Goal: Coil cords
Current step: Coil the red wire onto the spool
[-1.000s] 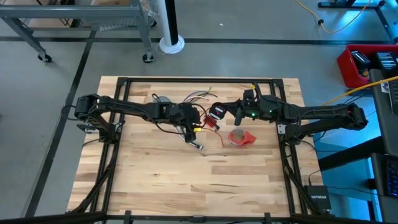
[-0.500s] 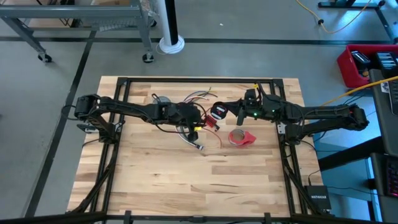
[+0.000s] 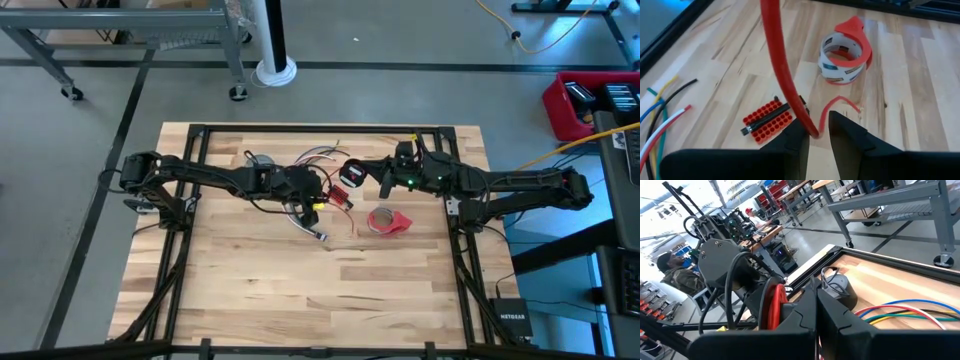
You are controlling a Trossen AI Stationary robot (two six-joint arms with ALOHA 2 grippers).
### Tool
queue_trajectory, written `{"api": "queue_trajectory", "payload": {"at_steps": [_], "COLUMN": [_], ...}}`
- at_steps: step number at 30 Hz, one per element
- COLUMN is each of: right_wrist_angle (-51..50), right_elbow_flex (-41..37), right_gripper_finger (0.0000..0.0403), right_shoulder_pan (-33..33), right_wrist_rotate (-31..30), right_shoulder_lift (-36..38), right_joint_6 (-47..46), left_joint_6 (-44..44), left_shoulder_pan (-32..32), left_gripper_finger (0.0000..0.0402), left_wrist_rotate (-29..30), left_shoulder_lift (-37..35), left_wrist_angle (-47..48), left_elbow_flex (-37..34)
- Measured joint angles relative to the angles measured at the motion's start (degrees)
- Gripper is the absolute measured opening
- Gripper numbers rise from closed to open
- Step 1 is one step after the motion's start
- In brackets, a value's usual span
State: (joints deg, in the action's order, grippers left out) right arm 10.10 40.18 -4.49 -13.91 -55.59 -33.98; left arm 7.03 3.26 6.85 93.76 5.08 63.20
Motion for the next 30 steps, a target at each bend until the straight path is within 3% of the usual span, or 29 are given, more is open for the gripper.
{"api": "queue_trajectory", "payload": {"at_steps": [10,20,30], "right_wrist_angle": [1.0,5.2,18.6], "right_elbow_flex": [0.0,0.0,0.0], "right_gripper_finger": [0.0001,0.0001,0.0001], "right_shoulder_pan": [0.0,0.0,0.0], "right_wrist_rotate": [-3.2,-10.8,-11.0], "right_shoulder_lift": [0.0,-1.9,-11.3], "right_joint_6": [0.0,-0.2,-0.2], "left_joint_6": [2.3,6.3,12.3], "left_shoulder_pan": [0.0,-0.6,-0.6], "left_gripper_finger": [0.0007,0.0005,0.0002], "left_wrist_rotate": [0.0,0.0,0.0], "left_shoulder_lift": [0.0,0.0,0.0], "left_wrist_angle": [0.3,-3.9,-4.5], "left_elbow_flex": [0.0,0.0,0.0]}}
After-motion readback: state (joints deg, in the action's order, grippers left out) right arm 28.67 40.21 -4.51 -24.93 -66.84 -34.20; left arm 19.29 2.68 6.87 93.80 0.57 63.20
